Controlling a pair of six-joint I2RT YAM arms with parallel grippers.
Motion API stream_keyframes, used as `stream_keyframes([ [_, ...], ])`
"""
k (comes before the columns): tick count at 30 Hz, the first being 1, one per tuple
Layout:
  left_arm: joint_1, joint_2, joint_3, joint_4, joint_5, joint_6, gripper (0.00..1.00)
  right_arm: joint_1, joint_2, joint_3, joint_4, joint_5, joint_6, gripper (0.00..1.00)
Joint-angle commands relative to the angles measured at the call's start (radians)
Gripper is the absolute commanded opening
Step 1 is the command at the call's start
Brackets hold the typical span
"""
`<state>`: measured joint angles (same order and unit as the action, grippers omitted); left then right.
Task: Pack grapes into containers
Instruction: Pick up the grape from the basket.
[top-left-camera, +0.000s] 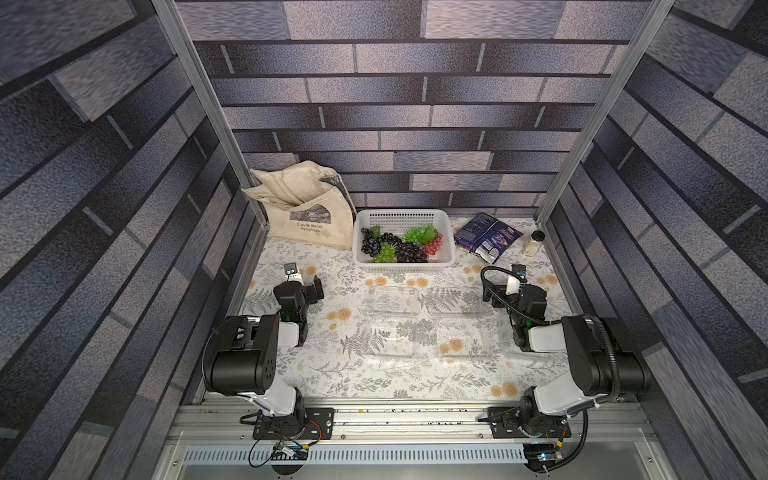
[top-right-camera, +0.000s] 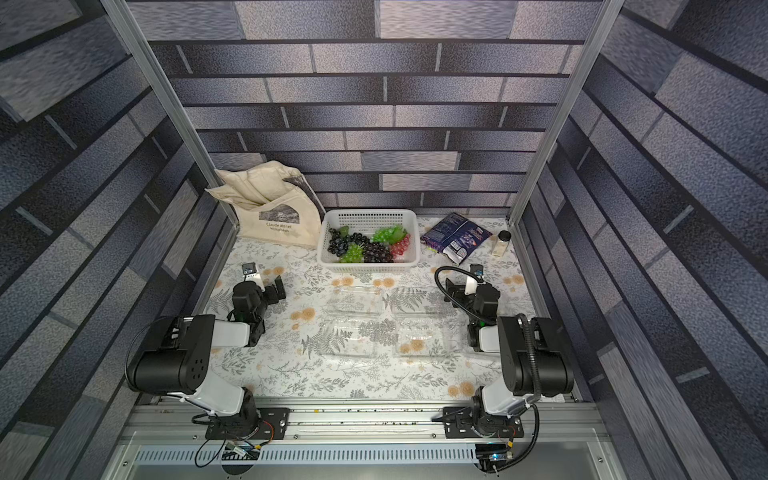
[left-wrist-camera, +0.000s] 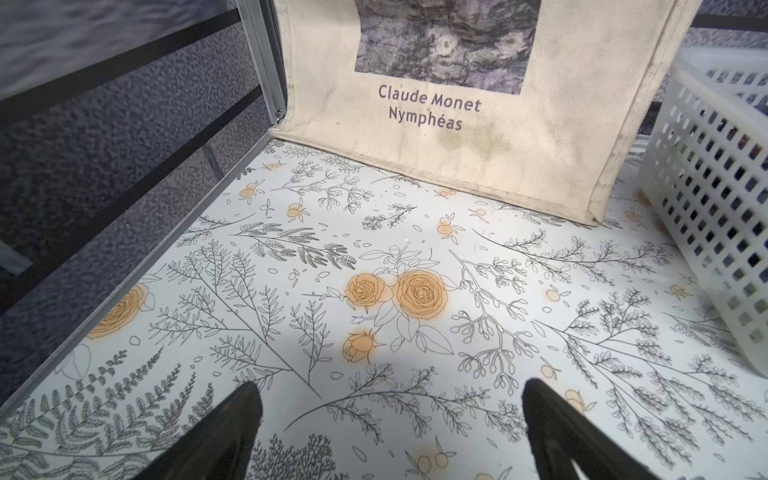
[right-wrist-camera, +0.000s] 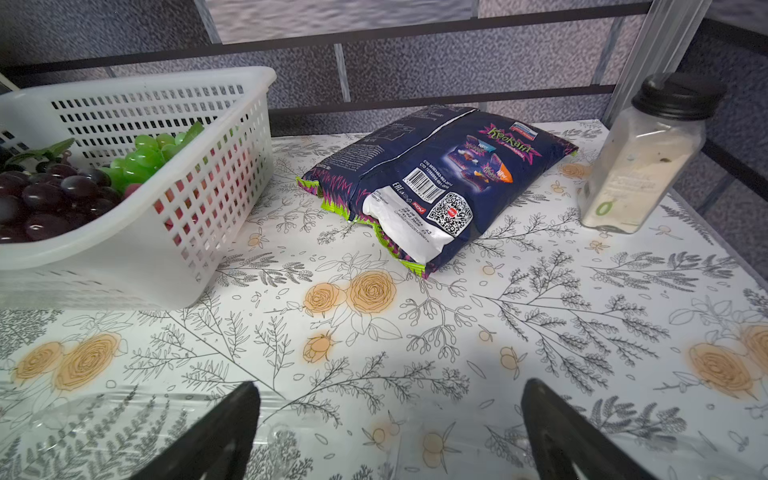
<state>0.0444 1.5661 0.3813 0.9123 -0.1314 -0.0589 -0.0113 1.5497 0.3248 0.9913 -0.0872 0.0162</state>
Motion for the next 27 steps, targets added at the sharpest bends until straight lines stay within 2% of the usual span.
stream_keyframes([
  [1, -0.005, 0.001, 0.016, 0.0, 0.014, 0.018, 1.0, 0.002, 0.002, 0.016, -0.005, -0.002, -0.002, 1.0],
  [24, 0.01, 0.002, 0.023, -0.019, 0.039, 0.007, 1.0, 0.01, 0.003, 0.026, -0.026, 0.014, -0.009, 1.0],
  [27, 0.014, 0.001, 0.028, -0.028, 0.071, 0.015, 1.0, 0.009, 0.0, 0.023, -0.022, 0.014, -0.009, 1.0],
])
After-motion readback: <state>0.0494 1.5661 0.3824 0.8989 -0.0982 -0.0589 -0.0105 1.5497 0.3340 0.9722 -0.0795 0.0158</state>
